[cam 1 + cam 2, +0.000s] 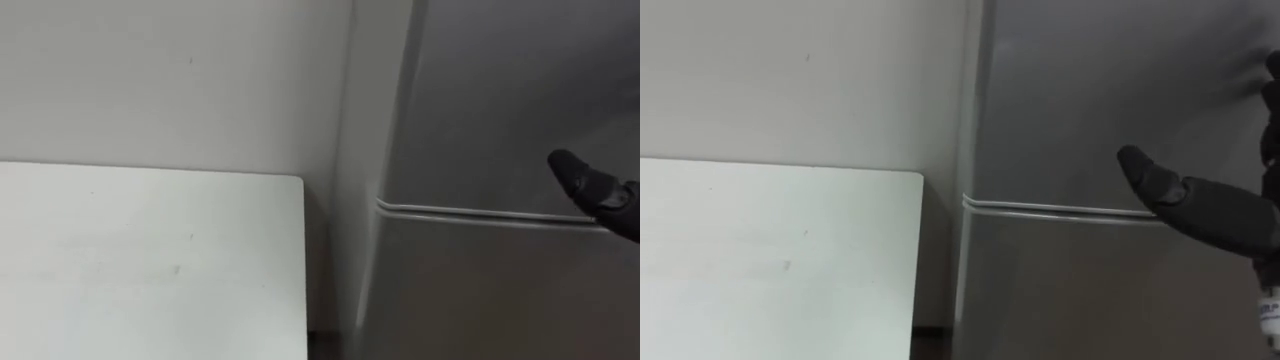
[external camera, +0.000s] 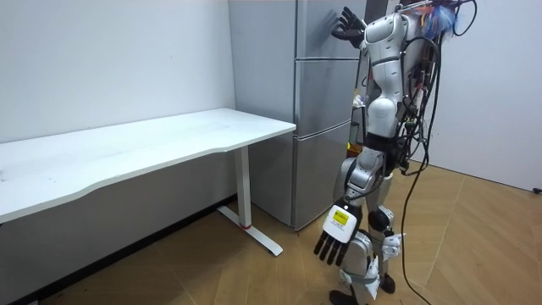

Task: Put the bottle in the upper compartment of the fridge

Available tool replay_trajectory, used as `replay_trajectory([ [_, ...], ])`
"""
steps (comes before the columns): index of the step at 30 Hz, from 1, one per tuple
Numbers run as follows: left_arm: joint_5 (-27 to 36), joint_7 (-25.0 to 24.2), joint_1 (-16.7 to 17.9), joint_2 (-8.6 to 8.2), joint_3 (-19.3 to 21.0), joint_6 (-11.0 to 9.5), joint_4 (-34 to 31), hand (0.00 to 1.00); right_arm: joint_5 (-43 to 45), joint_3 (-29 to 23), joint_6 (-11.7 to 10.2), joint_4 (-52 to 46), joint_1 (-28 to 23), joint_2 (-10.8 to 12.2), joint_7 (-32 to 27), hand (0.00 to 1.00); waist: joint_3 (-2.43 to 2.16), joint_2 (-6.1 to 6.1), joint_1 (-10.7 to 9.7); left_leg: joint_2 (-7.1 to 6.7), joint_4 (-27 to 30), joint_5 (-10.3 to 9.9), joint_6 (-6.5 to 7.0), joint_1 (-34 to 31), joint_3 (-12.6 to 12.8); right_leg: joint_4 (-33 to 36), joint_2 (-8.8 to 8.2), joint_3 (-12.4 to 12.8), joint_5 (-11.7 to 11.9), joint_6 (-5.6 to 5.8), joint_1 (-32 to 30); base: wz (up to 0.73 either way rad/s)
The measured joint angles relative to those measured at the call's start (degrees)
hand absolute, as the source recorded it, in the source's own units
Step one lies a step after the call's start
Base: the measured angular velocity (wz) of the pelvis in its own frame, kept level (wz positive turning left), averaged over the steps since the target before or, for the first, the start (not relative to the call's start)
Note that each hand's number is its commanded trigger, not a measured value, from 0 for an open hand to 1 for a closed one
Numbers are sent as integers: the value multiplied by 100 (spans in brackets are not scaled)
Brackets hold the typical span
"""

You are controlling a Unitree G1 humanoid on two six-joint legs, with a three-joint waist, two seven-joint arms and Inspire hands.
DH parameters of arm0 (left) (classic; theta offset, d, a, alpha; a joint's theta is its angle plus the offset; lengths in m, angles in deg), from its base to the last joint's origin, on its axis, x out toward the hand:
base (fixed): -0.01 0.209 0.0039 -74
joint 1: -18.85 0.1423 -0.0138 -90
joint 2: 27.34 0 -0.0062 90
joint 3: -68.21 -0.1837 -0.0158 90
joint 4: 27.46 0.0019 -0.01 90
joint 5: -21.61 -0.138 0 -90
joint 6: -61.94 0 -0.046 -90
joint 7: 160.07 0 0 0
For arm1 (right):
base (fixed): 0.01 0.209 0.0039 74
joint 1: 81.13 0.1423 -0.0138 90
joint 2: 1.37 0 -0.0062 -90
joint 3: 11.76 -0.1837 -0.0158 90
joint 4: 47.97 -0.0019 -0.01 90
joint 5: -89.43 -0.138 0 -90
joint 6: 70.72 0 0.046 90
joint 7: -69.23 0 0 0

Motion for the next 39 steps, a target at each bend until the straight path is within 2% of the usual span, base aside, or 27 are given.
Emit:
replay_trajectory([
  [6, -257, -116, -21, 19, -24, 66, -210, 0, 5, 180, -16, 314, 207, 1, -24, 0, -17, -21, 6, -1, 35, 13, -11, -6, -21, 13, 2, 11, 12, -20, 5, 0],
  [10, -302, -185, -32, 46, -113, 74, -433, 0, -68, 276, -32, 584, 361, 1, -33, 0, -37, -76, -8, -2, 59, 23, -15, -10, -19, 11, 4, 16, 18, -29, 7, 0],
  [17, -314, -282, -190, 94, -233, 203, -435, 0, -41, 348, -94, 971, 453, 1, -80, 0, -41, -140, 26, -2, 122, 23, -16, -9, -14, 2, 25, 45, 36, -59, -4, 0],
  [22, -316, -355, -179, 158, -362, 265, -430, 0, -32, 393, -329, 1248, 499, 1, -109, 0, -41, -133, 63, 2, 132, 29, -24, -12, -15, -71, 41, 46, 68, -71, 8, 0],
  [28, -316, -464, -224, 159, -363, 386, -441, 0, -42, 382, -331, 1259, 499, 1, -147, 0, -42, -133, 65, -1, 146, 29, -24, -33, -33, -70, 28, 1, 72, -73, 11, 1],
  [39, -314, -500, -177, 158, -426, 456, -528, 0, -28, 369, -331, 1331, 513, -34, -53, 0, -46, -121, 10, 1, 189, 29, -24, -62, -53, -79, 28, -24, 81, -74, 17, 0],
])
